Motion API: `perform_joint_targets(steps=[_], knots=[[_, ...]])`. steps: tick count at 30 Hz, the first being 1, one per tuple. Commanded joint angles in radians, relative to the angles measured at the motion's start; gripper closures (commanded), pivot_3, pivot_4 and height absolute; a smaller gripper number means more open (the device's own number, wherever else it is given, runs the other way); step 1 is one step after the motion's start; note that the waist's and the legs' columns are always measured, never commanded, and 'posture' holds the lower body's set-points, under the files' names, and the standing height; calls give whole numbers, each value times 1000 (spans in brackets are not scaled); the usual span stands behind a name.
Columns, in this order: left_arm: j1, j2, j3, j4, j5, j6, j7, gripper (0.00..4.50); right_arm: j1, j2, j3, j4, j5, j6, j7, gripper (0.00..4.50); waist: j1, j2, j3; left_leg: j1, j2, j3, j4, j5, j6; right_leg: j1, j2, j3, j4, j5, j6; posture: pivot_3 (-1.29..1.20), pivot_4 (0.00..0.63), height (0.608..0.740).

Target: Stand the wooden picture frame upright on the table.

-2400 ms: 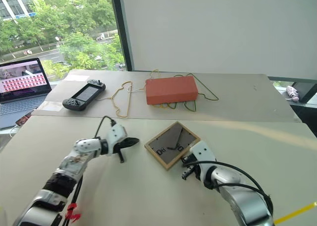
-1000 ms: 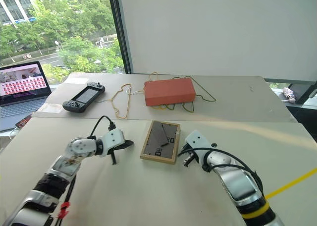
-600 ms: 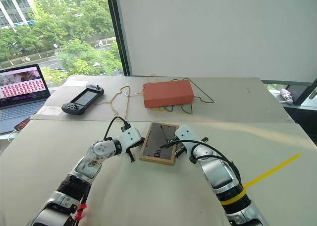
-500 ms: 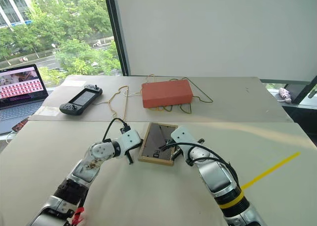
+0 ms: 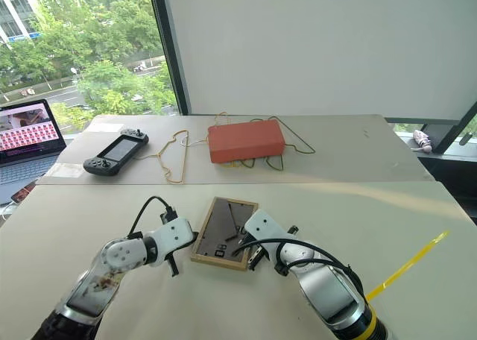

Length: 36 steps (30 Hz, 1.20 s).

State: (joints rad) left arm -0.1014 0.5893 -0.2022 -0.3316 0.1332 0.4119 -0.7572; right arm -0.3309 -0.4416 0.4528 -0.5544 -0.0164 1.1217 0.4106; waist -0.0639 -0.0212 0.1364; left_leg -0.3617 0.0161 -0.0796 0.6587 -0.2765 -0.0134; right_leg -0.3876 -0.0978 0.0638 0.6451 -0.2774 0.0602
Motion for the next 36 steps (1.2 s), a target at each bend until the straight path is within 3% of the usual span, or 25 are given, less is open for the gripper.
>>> perform_joint_targets(steps=[1, 16, 22, 24, 27, 30, 33, 36], knots=[[41, -4, -45, 4, -39, 58, -41, 4500, 14, 21, -4, 27, 23, 8, 1, 4415, 2, 0, 0, 0, 0, 0, 0, 0, 0, 0, 0, 0, 0, 0, 0, 0, 150, 740], [-75, -45, -115, 112, -93, -54, -125, 4500, 30, -40, -84, 114, 4, -91, 18, 4415, 38, 0, 0, 1, -2, 1, 0, 0, 0, 3, -1, 1, -4, 0, 0, 0, 150, 740], [-73, 21, -62, 142, -87, -98, -135, 4500, 46, -34, -112, 82, 11, -65, 14, 4415, 43, 0, 0, 0, -2, 1, 0, 0, 0, 2, -1, 1, -4, 0, 0, 0, 150, 740], [-86, 81, -5, 176, -77, -239, -129, 4500, 61, -46, -126, 75, 14, -65, 19, 4415, 44, 0, 0, 0, -1, 1, 0, 0, 0, 1, -1, 1, -4, 0, 0, 0, 150, 740], [-134, 181, 7, 338, 22, -743, -57, 4500, 72, -64, -137, 74, 20, -74, 29, 4415, 42, 0, 1, -2, -1, 1, 0, 0, 0, -2, -1, 1, -4, 0, 0, 0, 150, 740], [-204, 199, 1, 523, 93, -1047, 49, 4500, 74, -67, -155, 78, 34, -82, 33, 4415, 52, 1, 2, -3, -1, 1, 0, 0, 0, -2, -1, 1, -5, 0, -1, 0, 150, 740], [-289, 221, -32, 746, 238, -1413, 178, 3743, 81, -74, -176, 80, 43, -92, 37, 4500, 52, 0, 2, -5, -2, 1, 0, 0, 0, -2, -2, 0, -7, 0, 0, 0, 150, 740], [-351, 205, -34, 877, 438, -1634, 363, 2541, 85, -70, -196, 76, 55, -92, 39, 4500, 51, 0, 2, -6, -2, 1, 0, 0, 0, -3, -2, -1, -6, 0, 0, 0, 150, 740]])
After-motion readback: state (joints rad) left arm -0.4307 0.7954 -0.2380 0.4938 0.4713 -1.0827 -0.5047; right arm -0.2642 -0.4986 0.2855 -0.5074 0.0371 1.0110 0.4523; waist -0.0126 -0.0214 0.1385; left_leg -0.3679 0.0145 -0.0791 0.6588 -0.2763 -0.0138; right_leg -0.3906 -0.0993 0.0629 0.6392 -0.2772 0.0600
